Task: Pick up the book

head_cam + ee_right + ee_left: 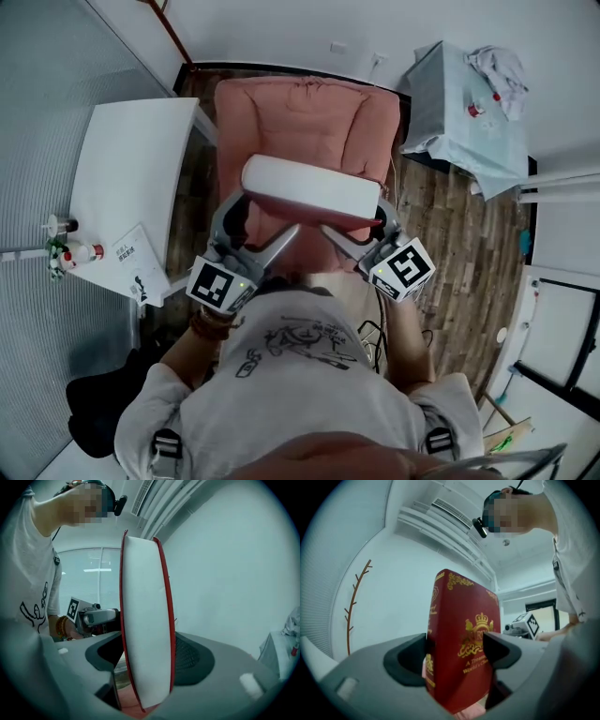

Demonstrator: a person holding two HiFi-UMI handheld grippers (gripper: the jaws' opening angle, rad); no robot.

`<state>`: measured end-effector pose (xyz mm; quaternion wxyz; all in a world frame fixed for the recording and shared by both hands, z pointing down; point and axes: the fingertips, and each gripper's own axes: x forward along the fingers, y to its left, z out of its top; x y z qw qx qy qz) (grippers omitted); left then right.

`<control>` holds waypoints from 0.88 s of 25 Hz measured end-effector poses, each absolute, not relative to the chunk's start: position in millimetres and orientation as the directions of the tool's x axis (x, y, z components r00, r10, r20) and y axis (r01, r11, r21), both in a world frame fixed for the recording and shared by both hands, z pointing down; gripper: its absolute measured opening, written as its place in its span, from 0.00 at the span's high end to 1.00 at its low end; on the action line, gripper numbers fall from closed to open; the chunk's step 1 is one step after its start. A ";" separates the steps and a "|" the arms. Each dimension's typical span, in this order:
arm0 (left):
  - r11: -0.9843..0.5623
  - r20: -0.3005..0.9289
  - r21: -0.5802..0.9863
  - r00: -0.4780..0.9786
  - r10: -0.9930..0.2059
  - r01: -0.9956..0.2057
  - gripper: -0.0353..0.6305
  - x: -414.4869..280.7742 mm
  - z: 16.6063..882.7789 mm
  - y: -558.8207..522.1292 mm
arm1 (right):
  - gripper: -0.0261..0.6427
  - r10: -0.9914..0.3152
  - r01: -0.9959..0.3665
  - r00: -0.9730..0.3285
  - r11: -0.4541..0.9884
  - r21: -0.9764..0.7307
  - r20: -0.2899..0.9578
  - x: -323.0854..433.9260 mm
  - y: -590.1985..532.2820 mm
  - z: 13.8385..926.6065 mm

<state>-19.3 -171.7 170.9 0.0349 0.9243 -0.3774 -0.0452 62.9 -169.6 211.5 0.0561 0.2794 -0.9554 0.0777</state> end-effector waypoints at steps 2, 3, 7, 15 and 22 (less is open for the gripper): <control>-0.714 -0.076 0.092 0.710 -0.700 -0.694 0.39 -20.2 156.3 -165.4 | 0.48 -0.536 -0.550 -0.833 0.830 -0.098 0.134 62.3 -162.6 196.0; -0.716 -0.084 0.092 0.711 -0.698 -0.692 0.39 -20.6 150.1 -162.3 | 0.49 -0.541 -0.552 -0.832 0.828 -0.093 0.126 62.3 -159.2 189.4; -0.712 -0.099 0.102 0.705 -0.702 -0.695 0.39 -22.4 133.9 -148.7 | 0.49 -0.543 -0.551 -0.833 0.830 -0.089 0.102 62.3 -146.5 171.7; -0.700 -0.117 0.107 0.691 -0.714 -0.706 0.39 -20.8 125.6 -134.8 | 0.49 -0.555 -0.560 -0.827 0.826 -0.055 0.094 63.3 -129.8 160.0; -0.702 -0.114 0.106 0.693 -0.712 -0.704 0.39 -17.5 125.1 -130.2 | 0.50 -0.553 -0.560 -0.827 0.826 -0.066 0.097 65.9 -124.5 161.7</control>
